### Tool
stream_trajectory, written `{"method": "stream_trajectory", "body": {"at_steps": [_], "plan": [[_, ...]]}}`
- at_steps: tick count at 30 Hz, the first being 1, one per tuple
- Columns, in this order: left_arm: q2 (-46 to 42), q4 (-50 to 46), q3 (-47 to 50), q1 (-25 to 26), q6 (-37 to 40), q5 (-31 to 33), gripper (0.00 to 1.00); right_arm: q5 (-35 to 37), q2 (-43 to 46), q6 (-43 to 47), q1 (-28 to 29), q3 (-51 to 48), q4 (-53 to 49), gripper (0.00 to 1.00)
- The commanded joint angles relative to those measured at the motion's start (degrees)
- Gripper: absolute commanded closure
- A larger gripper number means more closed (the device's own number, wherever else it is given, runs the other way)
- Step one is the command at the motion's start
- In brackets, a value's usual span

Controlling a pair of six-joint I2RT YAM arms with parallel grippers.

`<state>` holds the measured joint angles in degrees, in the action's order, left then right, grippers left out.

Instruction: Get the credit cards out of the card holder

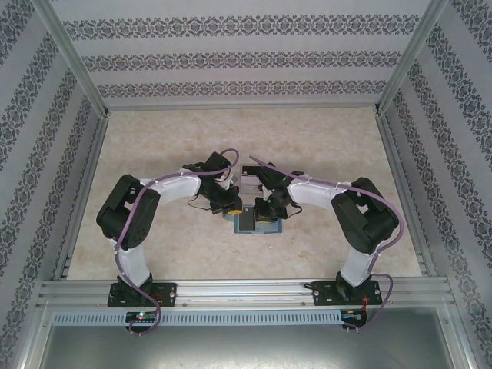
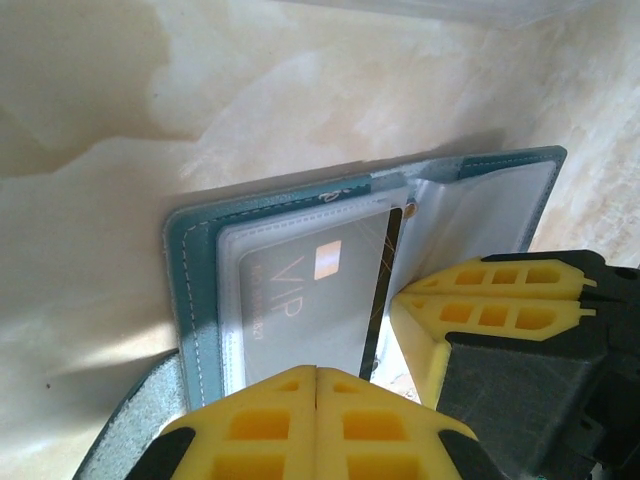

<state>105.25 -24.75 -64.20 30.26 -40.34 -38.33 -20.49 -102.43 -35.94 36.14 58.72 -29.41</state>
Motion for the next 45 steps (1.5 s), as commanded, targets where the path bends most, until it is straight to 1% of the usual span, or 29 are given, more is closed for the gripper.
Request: {"method": "stream_trajectory", "body": {"at_steps": [1, 10, 14, 19, 23, 25, 32, 45], "plan": [[-1.85, -1.39, 1.00, -0.42, 0.77, 1.10, 1.00, -0.10, -3.71, 1.97, 0.71, 1.74, 1.82, 0.91], [-1.73, -2.40, 1.40, -0.45, 1.53, 1.77, 1.00, -2.31, -6.33, 3.16, 3.35, 5.22, 1.29, 0.91], [-1.45, -3.27, 1.88, -0.39, 1.94, 2.35, 1.00, -0.81, -4.78, 2.61, 3.35, 4.85, 0.22, 0.91], [-1.90, -4.53, 2.65, -0.42, 2.62, 3.25, 1.00, 1.06, -1.56, 0.63, 2.99, 4.39, -1.22, 0.87], [-1.48, -5.50, 2.76, -0.30, 3.24, 4.11, 1.00, 0.79, 0.42, -1.14, 2.93, 3.88, -0.04, 0.85], [-1.21, -6.39, 2.52, -0.31, 3.83, 5.24, 1.00, -0.57, 0.65, -2.01, 2.73, 3.72, 1.50, 0.84], [-0.33, -7.37, 2.10, -0.33, 4.64, 5.87, 1.00, -5.14, -1.56, -4.13, 2.48, 3.88, 5.93, 0.83], [0.30, -7.57, 1.83, -0.19, 4.70, 5.50, 1.00, -3.23, -4.79, -3.37, 2.47, 5.31, 4.28, 0.79]]}}
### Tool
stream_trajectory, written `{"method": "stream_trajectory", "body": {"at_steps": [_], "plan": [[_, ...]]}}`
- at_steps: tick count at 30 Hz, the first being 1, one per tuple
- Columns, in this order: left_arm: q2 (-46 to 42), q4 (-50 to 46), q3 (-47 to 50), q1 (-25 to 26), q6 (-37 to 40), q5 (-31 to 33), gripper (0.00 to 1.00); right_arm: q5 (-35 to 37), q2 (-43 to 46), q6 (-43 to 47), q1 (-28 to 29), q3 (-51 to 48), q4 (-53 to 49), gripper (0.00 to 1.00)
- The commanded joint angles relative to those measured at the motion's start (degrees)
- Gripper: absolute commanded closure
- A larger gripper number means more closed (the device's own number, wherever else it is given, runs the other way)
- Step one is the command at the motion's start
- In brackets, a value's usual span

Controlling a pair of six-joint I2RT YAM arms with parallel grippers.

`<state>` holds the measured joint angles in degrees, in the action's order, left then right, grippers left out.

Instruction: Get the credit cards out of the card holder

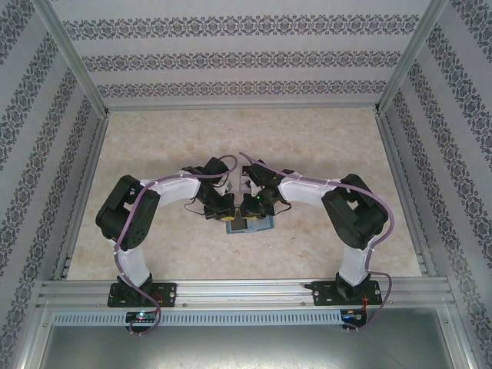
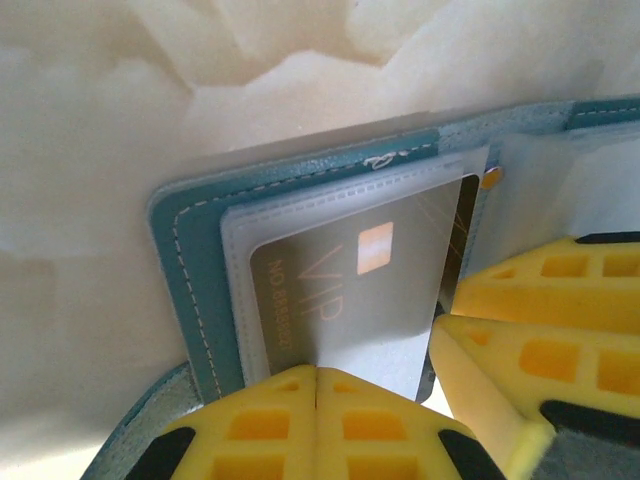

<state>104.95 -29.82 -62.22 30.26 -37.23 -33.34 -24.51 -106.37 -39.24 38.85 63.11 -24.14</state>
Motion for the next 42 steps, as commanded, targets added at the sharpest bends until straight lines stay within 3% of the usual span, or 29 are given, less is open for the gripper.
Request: {"method": "stream_trajectory", "body": {"at_steps": [1, 18, 42], "plan": [[0.57, -2.54, -0.11, -0.12, 1.59, 0.56, 1.00, 1.25, -0.94, 0.09, -0.27, 0.97, -1.29, 0.79], [0.56, -2.96, -0.14, 0.02, 1.71, 0.67, 1.00, 4.65, -2.36, 1.27, 0.21, 1.54, -4.23, 0.79], [1.73, -6.55, -1.33, 0.29, 2.61, 3.73, 1.00, 5.54, 0.24, 0.48, -0.80, -0.18, -4.09, 0.96]]}}
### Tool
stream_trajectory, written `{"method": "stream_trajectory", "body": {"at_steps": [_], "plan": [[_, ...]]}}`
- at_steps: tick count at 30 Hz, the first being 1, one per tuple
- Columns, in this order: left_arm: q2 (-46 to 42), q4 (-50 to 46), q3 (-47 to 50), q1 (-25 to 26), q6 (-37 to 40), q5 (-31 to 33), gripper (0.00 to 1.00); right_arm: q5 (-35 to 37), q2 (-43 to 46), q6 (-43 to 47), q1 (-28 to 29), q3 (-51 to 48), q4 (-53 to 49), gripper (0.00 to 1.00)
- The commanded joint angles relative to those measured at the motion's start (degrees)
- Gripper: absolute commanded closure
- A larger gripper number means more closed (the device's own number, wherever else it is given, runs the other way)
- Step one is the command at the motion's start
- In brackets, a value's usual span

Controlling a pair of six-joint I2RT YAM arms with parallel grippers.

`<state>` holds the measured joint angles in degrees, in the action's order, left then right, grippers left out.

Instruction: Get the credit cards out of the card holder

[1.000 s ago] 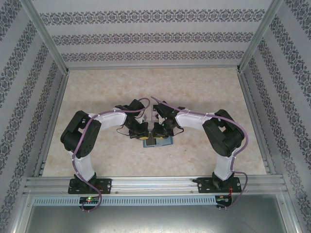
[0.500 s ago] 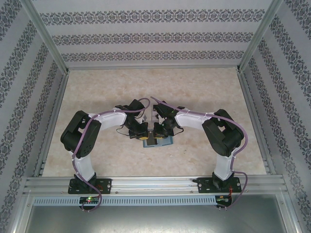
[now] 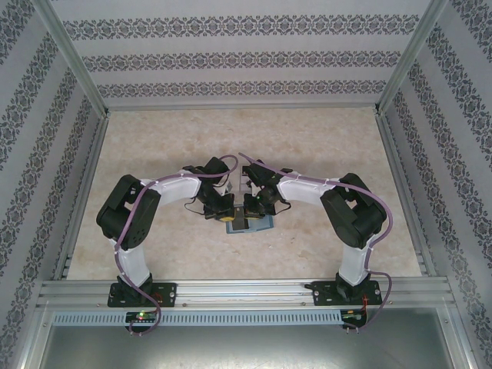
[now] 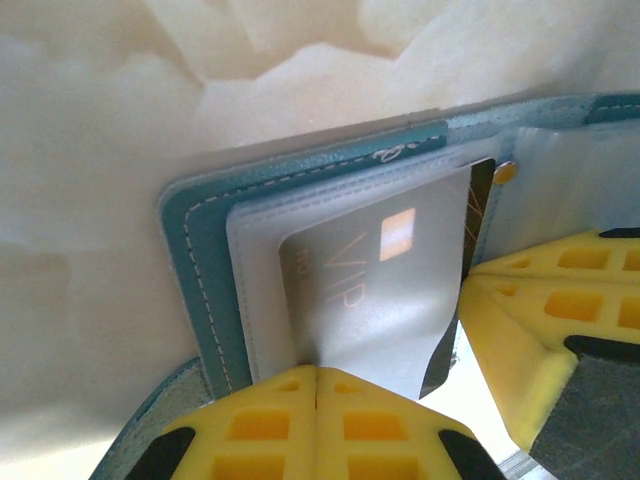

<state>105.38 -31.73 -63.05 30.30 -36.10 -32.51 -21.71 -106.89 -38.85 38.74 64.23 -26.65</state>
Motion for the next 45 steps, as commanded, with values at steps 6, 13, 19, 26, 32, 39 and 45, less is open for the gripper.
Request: {"method": "stream_trajectory", "body": {"at_steps": [6, 13, 19, 26, 32, 39, 45], "plan": [[-0.68, -5.05, -0.79, 0.33, 1.13, 3.34, 1.00, 1.71, 1.06, -0.34, -1.19, -2.09, -0.34, 0.96], [-1.01, -5.96, -1.55, 0.28, 1.36, 3.95, 0.98, 1.43, 1.42, -0.43, -1.39, -2.65, -0.05, 0.96], [0.55, -6.29, -1.55, 0.72, 1.64, 4.83, 0.99, 1.11, 1.73, -0.63, -1.68, -3.10, 0.59, 0.95], [2.59, -8.39, -2.64, 1.42, 2.76, 7.63, 1.00, -0.60, 2.73, -1.27, -2.40, -4.22, 2.81, 0.85], [4.05, -9.97, -3.29, 1.97, 3.49, 9.15, 1.00, -3.92, 3.27, -2.45, -3.27, -6.12, 6.41, 0.78], [5.64, -12.00, -4.99, 2.67, 4.62, 10.28, 1.00, -7.25, 2.44, -3.60, -3.61, -7.32, 9.64, 0.75], [6.63, -13.94, -5.86, 2.87, 5.76, 11.50, 1.00, -8.35, 1.08, -3.34, -3.56, -6.85, 9.53, 0.75]]}}
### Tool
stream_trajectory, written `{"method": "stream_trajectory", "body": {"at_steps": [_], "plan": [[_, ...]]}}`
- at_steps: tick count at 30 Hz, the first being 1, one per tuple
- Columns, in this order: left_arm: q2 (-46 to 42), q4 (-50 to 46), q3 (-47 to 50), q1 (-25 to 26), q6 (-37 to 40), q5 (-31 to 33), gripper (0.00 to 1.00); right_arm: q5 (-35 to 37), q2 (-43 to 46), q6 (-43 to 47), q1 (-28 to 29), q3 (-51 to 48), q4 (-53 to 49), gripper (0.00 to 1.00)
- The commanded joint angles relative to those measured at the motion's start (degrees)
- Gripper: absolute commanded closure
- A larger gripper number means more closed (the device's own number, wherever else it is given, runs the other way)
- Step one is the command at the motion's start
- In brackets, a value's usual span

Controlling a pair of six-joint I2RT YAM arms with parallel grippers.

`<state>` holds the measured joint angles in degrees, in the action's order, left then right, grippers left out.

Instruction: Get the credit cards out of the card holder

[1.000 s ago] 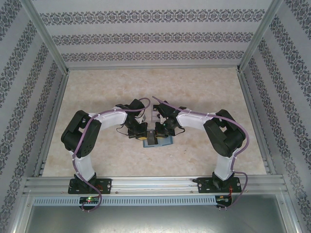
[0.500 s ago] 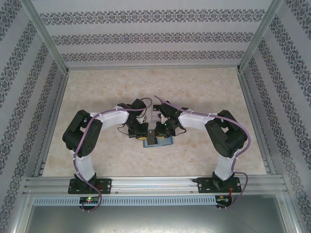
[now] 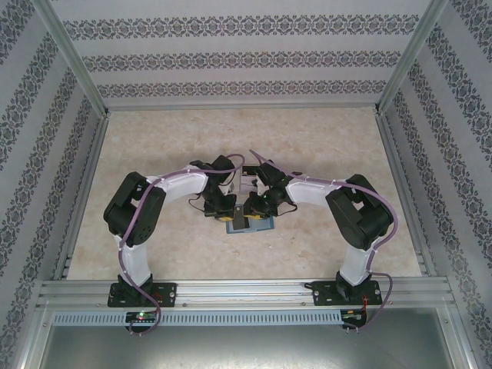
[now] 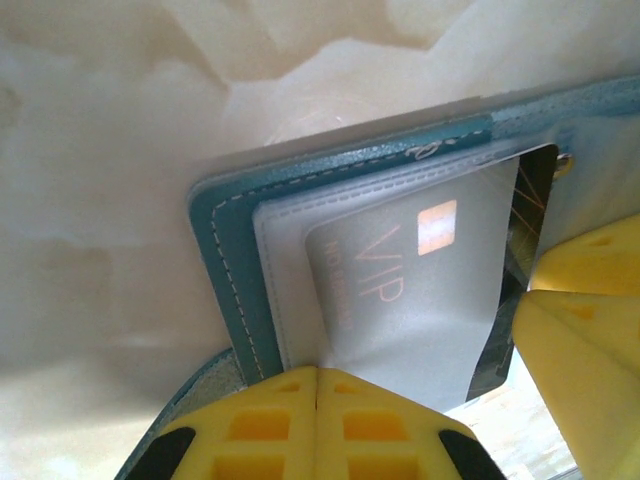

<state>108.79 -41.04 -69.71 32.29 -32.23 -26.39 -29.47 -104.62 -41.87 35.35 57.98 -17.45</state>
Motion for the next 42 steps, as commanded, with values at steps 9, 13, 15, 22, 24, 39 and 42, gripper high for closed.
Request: {"method": "stream_trajectory", "body": {"at_steps": [9, 13, 15, 22, 24, 39, 42], "plan": [[4.11, -5.61, 0.99, 0.92, 2.46, 5.76, 1.00, -1.98, -1.66, 0.29, 0.02, 0.07, 0.50, 0.76], [4.21, -5.54, 0.98, 0.93, 2.43, 5.65, 1.00, -2.60, -1.55, 0.36, 0.11, 0.19, 1.06, 0.76], [4.23, -5.62, 0.90, 0.95, 2.43, 5.69, 1.00, -2.91, -1.35, 0.46, 0.15, 0.19, 1.15, 0.76], [4.41, -5.50, 0.81, 1.13, 2.35, 5.61, 1.00, -2.99, -1.14, 0.80, 0.30, 0.03, 1.37, 0.77], [4.42, -5.53, 0.87, 1.11, 2.36, 5.57, 1.00, -2.61, -0.65, 0.78, 0.20, -0.22, 1.41, 0.77], [4.68, -5.46, 0.74, 1.22, 2.41, 5.52, 1.00, -6.02, 3.36, -1.37, -0.64, -4.40, 9.90, 0.85], [4.67, -5.40, 0.81, 1.29, 2.39, 5.54, 1.00, -6.21, 3.50, -1.46, -0.71, -4.62, 10.33, 0.88]]}}
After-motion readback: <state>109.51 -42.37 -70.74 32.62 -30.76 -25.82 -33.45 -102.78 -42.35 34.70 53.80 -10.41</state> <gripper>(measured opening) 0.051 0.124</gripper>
